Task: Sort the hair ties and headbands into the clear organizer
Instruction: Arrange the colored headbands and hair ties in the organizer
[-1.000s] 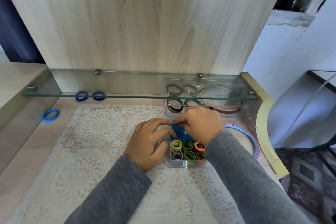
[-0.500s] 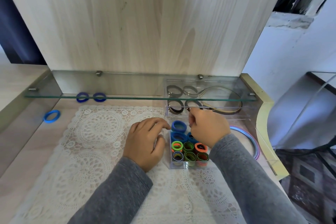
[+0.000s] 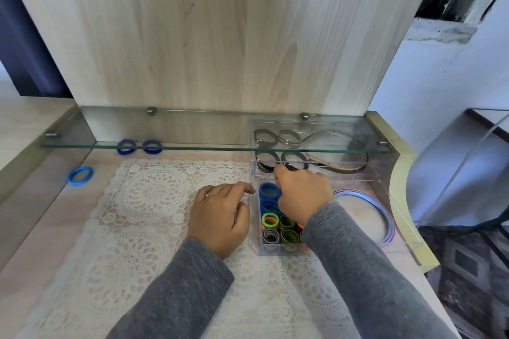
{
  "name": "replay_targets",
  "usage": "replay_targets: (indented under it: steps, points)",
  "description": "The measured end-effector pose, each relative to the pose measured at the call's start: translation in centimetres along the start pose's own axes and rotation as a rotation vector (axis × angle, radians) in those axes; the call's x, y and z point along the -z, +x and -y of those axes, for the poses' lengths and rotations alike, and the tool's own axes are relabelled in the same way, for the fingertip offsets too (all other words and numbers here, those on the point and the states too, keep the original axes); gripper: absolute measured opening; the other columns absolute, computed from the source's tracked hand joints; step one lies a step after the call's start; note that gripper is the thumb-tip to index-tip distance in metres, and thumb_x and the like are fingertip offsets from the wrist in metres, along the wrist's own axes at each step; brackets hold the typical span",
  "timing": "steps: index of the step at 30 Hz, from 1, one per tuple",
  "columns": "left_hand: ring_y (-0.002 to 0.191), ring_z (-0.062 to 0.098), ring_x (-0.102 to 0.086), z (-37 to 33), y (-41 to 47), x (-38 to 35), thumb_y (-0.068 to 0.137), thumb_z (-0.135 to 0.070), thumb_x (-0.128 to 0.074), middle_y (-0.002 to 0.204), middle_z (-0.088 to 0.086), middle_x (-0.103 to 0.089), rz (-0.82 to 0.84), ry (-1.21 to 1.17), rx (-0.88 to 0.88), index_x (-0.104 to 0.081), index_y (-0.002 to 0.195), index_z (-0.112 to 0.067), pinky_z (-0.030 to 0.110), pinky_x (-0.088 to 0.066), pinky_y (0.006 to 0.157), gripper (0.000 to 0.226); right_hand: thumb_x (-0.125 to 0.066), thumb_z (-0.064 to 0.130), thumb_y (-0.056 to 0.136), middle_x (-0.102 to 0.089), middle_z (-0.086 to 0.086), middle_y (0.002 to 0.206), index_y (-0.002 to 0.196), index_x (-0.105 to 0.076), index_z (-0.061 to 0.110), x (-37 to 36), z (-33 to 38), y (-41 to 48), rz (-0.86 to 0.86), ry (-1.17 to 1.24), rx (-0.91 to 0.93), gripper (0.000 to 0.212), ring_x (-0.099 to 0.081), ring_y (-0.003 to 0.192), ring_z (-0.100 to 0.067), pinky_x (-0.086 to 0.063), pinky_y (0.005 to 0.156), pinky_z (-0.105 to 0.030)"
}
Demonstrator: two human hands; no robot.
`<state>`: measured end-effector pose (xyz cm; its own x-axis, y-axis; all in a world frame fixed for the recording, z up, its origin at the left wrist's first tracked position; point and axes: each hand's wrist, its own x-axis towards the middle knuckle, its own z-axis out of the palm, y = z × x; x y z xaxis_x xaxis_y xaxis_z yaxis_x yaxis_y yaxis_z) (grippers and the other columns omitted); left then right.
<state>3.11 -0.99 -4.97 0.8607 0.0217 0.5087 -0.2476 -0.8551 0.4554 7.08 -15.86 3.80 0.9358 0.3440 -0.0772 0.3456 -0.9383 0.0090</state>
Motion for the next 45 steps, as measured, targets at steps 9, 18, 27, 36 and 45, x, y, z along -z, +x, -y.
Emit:
replay_targets:
  steps: [9, 18, 27, 36, 45]
  points:
    - [0.084, 0.007, -0.058, 0.0, 0.0, 0.1, 0.079, -0.025, -0.035, 0.087, -0.017, -0.064, 0.013, 0.007, -0.011, -0.062, 0.1, -0.028, 0.032, -0.038, 0.088, 0.035, -0.048, 0.014, 0.089, -0.063, -0.006, 0.098, 0.11, -0.044, 0.018, -0.3, -0.5, -0.2, -0.042, 0.038, -0.004, 0.022, -0.059, 0.089, -0.027, -0.042, 0.08, -0.038]
    - [0.097, 0.007, -0.058, -0.2, -0.2, 0.4, 0.077, -0.018, -0.038, 0.1, -0.014, -0.065, 0.007, -0.076, -0.102, -0.063, 0.1, -0.024, 0.031, -0.039, 0.089, 0.035, -0.041, 0.0, 0.073, -0.066, 0.015, 0.091, 0.084, -0.054, 0.029, -2.3, -4.8, -0.9, -0.156, 0.487, -0.117, 0.033, -0.059, 0.085, -0.017, -0.051, 0.076, -0.038]
    - [0.098, 0.009, -0.06, -0.7, -0.4, 0.8, 0.074, -0.015, -0.042, 0.102, -0.014, -0.065, -0.018, -0.017, -0.199, -0.067, 0.094, -0.023, 0.034, -0.042, 0.085, 0.033, -0.049, 0.01, 0.082, -0.061, 0.007, 0.11, 0.084, -0.067, 0.03, -3.1, -6.7, -1.9, -0.158, 0.156, -0.138, 0.028, -0.049, 0.104, -0.017, -0.044, 0.083, -0.032]
    - [0.094, 0.01, -0.061, -0.8, -0.5, 0.9, 0.073, -0.015, -0.041, 0.099, -0.014, -0.066, -0.041, 0.033, -0.194, -0.067, 0.091, -0.023, 0.036, -0.043, 0.083, 0.033, -0.045, 0.018, 0.09, -0.057, 0.006, 0.121, 0.104, -0.066, 0.03, -3.3, -5.2, -1.9, -0.143, 0.003, -0.084, 0.027, -0.045, 0.111, -0.019, -0.037, 0.094, -0.035]
    - [0.094, 0.011, -0.06, -0.7, -0.6, 0.9, 0.073, -0.015, -0.041, 0.098, -0.013, -0.066, -0.037, 0.049, -0.186, -0.067, 0.091, -0.023, 0.035, -0.043, 0.084, 0.032, -0.047, 0.021, 0.091, -0.058, 0.006, 0.117, 0.103, -0.065, 0.03, -3.3, -5.1, -2.1, -0.151, 0.019, -0.118, 0.023, -0.046, 0.11, -0.019, -0.038, 0.092, -0.035]
